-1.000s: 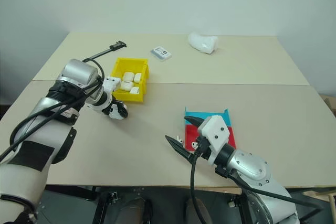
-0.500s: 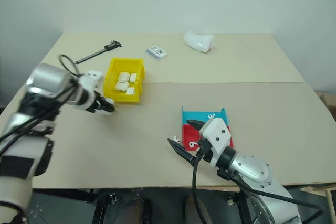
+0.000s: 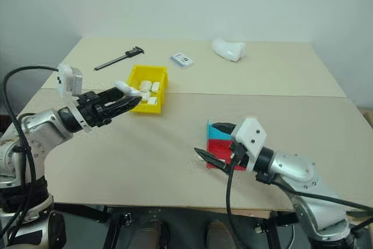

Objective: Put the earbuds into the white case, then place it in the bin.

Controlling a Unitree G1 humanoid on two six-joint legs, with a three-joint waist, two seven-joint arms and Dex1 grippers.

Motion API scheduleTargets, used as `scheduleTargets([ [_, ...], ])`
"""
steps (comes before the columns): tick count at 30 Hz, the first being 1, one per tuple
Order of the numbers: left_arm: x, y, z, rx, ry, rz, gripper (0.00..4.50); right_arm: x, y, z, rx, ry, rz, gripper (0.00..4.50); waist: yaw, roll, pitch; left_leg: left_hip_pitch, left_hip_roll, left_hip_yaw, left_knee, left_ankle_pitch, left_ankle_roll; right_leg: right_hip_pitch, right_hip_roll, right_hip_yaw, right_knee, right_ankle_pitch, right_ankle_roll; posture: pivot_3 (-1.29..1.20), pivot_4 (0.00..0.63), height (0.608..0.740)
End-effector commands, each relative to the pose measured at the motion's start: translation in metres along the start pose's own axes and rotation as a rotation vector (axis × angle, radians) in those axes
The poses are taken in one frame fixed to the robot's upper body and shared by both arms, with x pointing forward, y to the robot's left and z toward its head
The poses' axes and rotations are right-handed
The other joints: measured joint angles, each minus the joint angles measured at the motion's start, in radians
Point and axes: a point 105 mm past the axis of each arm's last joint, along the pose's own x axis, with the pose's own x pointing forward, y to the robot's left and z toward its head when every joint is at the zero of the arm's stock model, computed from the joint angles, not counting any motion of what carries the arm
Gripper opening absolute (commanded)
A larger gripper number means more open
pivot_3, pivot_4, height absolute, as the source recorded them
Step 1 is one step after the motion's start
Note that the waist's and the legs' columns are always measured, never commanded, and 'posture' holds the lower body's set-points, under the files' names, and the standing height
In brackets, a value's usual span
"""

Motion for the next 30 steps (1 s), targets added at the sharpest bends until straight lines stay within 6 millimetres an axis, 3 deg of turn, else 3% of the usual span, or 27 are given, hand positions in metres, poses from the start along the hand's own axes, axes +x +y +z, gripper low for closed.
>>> scheduleTargets([
  [1,0.006,-0.026,0.011,0.106,-0.067,-0.265,2.83,-0.005,-0.008,0.018,-0.069,-0.014,0.048,4.5,-0.002,0.0,0.0,0.0,0.0,0.0,0.0,0.0,0.0,0.0,0.0,0.0,0.0,0.0,0.0,0.0,0.15,0.74],
  [5,0.007,-0.04,0.012,0.185,-0.121,-0.483,2.83,-0.004,-0.025,0.032,-0.131,0.058,0.081,4.5,-0.012,0.0,0.0,0.0,0.0,0.001,0.0,0.0,0.0,0.0,0.0,0.001,0.0,0.0,0.0,0.0,0.15,0.74],
  [17,0.016,-0.072,0.026,0.323,-0.246,-0.725,2.83,-0.003,-0.066,0.028,-0.19,0.413,0.106,4.5,-0.021,0.0,0.0,-0.004,0.001,-0.001,0.001,-0.001,0.001,-0.002,0.001,0.0,-0.002,0.0,0.0,0.0,0.15,0.74],
  [22,0.018,-0.073,0.018,0.332,-0.233,-0.717,2.83,-0.003,-0.055,0.026,-0.292,0.463,0.273,4.5,-0.021,0.0,0.0,-0.003,0.001,-0.002,0.001,-0.001,0.001,-0.003,0.001,0.0,-0.001,0.0,0.0,0.0,0.15,0.74],
  [25,0.016,-0.074,0.016,0.325,-0.236,-0.699,2.83,-0.005,-0.039,0.013,-0.366,0.508,0.405,3.92,-0.021,0.0,0.0,-0.003,0.001,-0.002,0.001,-0.001,0.002,-0.003,0.001,0.0,-0.001,0.0,0.0,0.0,0.15,0.74],
  [27,0.014,-0.074,0.015,0.326,-0.235,-0.683,2.83,-0.004,-0.033,0.001,-0.41,0.543,0.447,3.26,-0.021,0.0,0.0,-0.003,0.001,-0.002,0.001,-0.001,0.002,-0.003,0.001,0.0,-0.001,0.0,0.0,0.0,0.15,0.74],
  [30,0.011,-0.073,0.013,0.325,-0.232,-0.656,2.83,0.001,-0.028,-0.019,-0.433,0.596,0.483,3.26,-0.022,0.0,0.0,-0.003,0.001,-0.002,0.001,-0.001,0.002,-0.003,0.001,0.0,0.0,0.0,0.0,0.0,0.15,0.74],
])
